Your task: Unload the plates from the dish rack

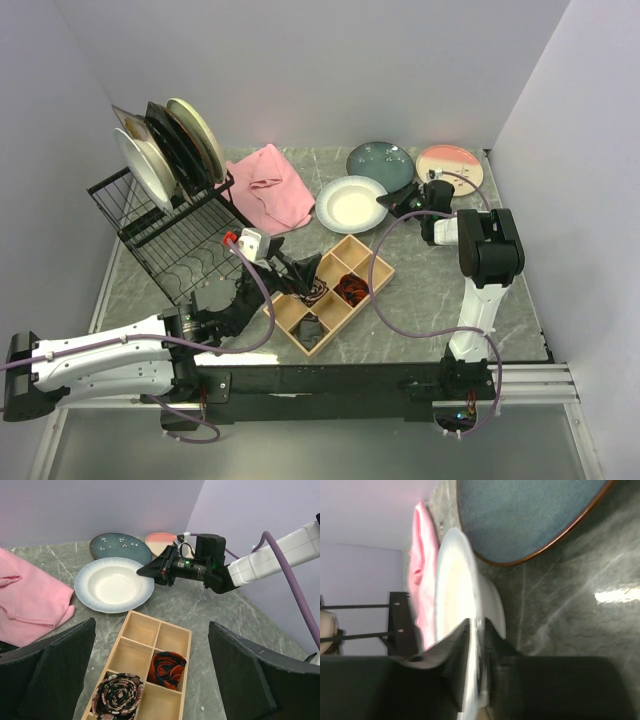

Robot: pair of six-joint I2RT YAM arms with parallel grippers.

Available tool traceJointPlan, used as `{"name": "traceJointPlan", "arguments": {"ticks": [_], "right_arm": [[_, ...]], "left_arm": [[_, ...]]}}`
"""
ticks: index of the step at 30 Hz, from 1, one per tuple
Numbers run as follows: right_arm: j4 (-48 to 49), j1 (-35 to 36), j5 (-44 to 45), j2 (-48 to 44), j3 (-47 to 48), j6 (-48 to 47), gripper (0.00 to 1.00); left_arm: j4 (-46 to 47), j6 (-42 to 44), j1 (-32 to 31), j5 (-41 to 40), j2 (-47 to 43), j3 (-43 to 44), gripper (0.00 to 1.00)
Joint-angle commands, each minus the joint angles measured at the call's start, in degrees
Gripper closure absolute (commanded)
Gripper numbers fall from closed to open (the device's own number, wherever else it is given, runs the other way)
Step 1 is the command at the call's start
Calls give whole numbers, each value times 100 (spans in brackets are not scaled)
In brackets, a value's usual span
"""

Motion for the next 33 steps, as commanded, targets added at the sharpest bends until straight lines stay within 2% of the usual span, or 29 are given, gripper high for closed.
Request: {"name": "traceJointPlan", "arguments": {"ticks": [1, 5, 12, 20, 23, 27, 33], "right_arm": [[734, 9, -257, -93, -84, 363, 70], [708, 9, -187, -224, -304, 345, 64], [-916, -9, 77, -453, -76, -243, 59], [-1234, -18, 209, -585, -164, -428, 55], [-1130, -18, 86, -541, -173, -411, 58], [-1025, -9, 33, -471, -172, -306, 70], [-935, 44, -204, -330, -120, -253, 83]], "left_arm": [[212, -114, 19, -74, -99, -7, 0], [194, -132, 19, -74, -108, -7, 1], [265, -141, 19, -12, -266, -104, 0], [247, -150, 19, -30, -205, -78, 1], [238, -150, 19, -30, -143, -51, 1], [247, -132, 19, -65, -90, -43, 1], [256, -97, 19, -135, -29, -34, 0]]}}
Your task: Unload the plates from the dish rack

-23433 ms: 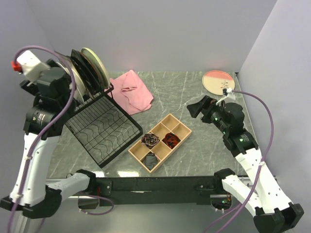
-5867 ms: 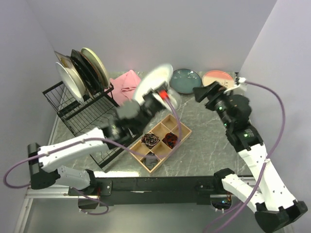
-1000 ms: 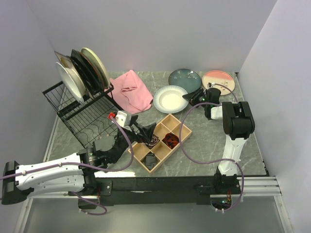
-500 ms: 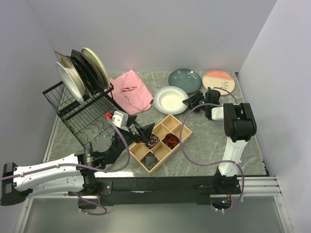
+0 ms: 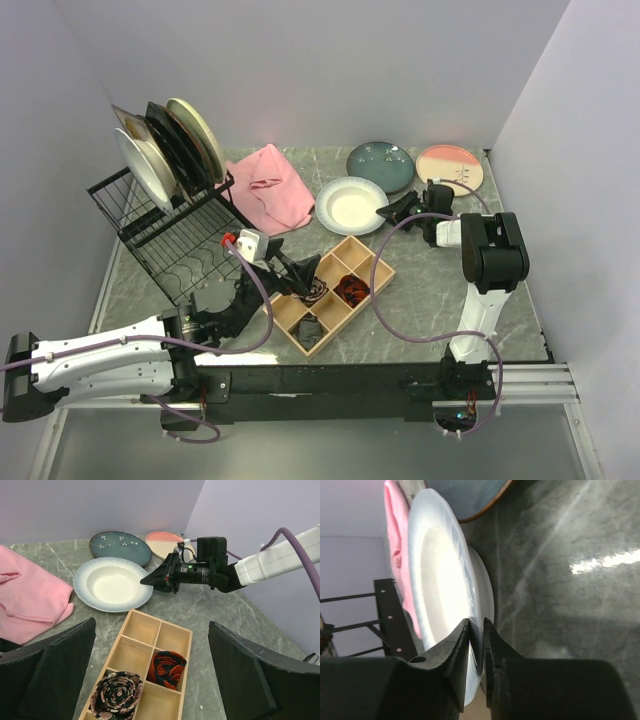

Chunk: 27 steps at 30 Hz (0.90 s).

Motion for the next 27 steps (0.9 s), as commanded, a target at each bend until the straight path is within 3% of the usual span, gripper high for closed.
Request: {"name": "traceJointPlan", "arguments": {"ticks": [1, 27], "right_arm": [[172, 72, -180, 33, 153, -93, 84], [-162, 292, -391, 569, 610, -67, 85]], "left_arm": [[238, -12, 19, -135, 50, 67, 1], [212, 23, 19, -118, 6, 67, 1]]}}
